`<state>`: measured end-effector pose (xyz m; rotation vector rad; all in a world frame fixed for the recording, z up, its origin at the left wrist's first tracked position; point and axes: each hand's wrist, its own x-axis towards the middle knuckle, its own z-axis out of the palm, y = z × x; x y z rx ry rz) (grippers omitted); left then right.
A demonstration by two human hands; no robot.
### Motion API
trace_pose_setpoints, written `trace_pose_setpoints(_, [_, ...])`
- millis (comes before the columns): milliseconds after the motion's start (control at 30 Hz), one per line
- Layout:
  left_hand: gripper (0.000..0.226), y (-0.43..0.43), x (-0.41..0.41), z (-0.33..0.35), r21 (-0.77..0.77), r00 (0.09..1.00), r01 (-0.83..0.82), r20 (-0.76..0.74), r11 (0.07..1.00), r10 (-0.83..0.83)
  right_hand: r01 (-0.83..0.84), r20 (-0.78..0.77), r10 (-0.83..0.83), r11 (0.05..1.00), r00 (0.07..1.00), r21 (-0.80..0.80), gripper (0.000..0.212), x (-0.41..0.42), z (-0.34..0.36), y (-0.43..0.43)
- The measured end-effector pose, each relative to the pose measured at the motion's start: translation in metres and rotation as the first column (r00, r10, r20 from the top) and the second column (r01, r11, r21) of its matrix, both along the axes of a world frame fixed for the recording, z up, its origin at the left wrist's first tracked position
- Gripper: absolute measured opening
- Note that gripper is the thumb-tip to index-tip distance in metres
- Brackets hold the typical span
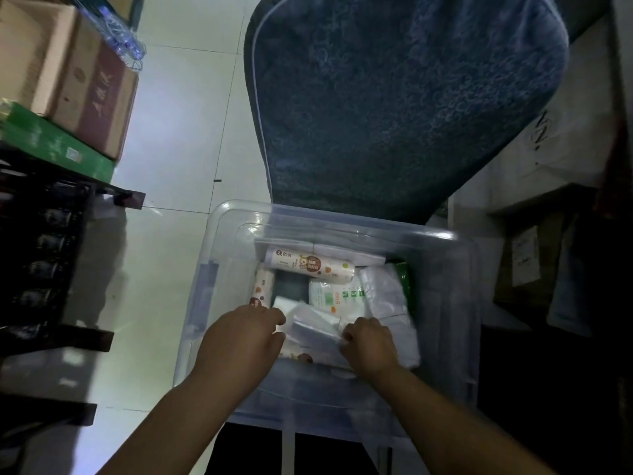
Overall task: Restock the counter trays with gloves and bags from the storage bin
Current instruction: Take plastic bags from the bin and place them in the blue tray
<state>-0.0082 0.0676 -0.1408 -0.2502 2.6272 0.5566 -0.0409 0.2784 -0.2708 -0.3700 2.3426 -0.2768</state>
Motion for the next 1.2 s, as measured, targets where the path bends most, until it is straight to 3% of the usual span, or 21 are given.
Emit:
trace_pose_setpoints(67, [0.028,-0.003,0.004,0.000,0.004,0.999,-0.001,0.044,1.000,0.001,0.257,0.079,-0.247,0.953,0.966,-0.162,0.005,-0.005,0.017,-0.006])
trace_pose_setpoints(133, [0.030,-0.005,0.007,-0.001,0.016,0.994,-0.021,0.108,1.000,0.019,0.505,0.250,-0.441,0.796,0.862,-0.334,0.018,-0.011,0.037,-0.015])
trace_pose_setpoints(200, [0.035,-0.004,0.005,-0.005,0.054,0.985,-0.093,0.148,0.994,0.084,0.653,0.407,-0.511,0.606,0.757,-0.454,0.026,-0.015,0.059,-0.025])
trace_pose_setpoints(267, [0.051,0.001,-0.003,-0.006,0.187,0.951,-0.283,0.181,0.941,0.250,0.721,0.514,-0.506,0.473,0.693,-0.507,0.021,-0.018,0.077,-0.037])
trace_pose_setpoints(333, [0.058,0.006,-0.016,-0.002,0.436,0.855,-0.519,0.271,0.735,0.443,0.771,0.617,-0.463,0.349,0.637,-0.533,0.016,-0.018,0.090,-0.046])
trace_pose_setpoints(400, [0.042,0.010,-0.027,0.003,0.584,0.736,-0.662,0.385,0.470,0.557,0.826,0.719,-0.408,0.230,0.562,-0.515,0.014,-0.016,0.098,-0.052])
trace_pose_setpoints(467, [0.023,0.011,-0.034,0.008,0.598,0.679,-0.705,0.412,0.382,0.608,0.855,0.761,-0.391,0.194,0.517,-0.481,0.012,-0.011,0.102,-0.054])
trace_pose_setpoints(600, [0.006,0.013,-0.038,0.010,0.528,0.687,-0.699,0.309,0.482,0.658,0.868,0.663,-0.568,0.240,0.488,-0.434,0.007,-0.010,0.091,-0.044])
trace_pose_setpoints(700, [0.003,0.010,-0.038,0.005,0.447,0.709,-0.680,0.200,0.581,0.676,0.799,0.263,-0.765,0.499,0.588,-0.335,0.012,-0.014,0.065,-0.013])
trace_pose_setpoints(800, [0.010,0.003,-0.036,-0.004,0.385,0.722,-0.668,0.129,0.637,0.680,0.725,0.015,-0.735,0.665,0.678,-0.180,0.030,-0.020,0.031,0.027])
trace_pose_setpoints(933, [0.003,-0.002,-0.033,-0.018,0.340,0.752,-0.644,0.112,0.686,0.650,0.565,0.006,-0.565,0.825,0.825,0.007,0.037,-0.028,-0.020,0.046])
trace_pose_setpoints(1033, [0.009,-0.002,-0.031,-0.030,0.309,0.765,-0.634,0.118,0.709,0.633,0.671,-0.031,-0.673,0.732,0.739,0.117,0.061,-0.028,-0.048,0.036])
trace_pose_setpoints(1133, [0.004,-0.001,-0.029,-0.038,0.326,0.752,-0.648,0.131,0.688,0.646,0.671,0.027,-0.674,0.738,0.738,0.076,0.054,-0.026,-0.054,0.024])
trace_pose_setpoints(1200, [0.007,-0.001,-0.026,-0.041,0.343,0.740,-0.659,0.140,0.669,0.658,0.635,-0.026,-0.636,0.765,0.771,0.105,0.066,-0.026,-0.054,0.016])
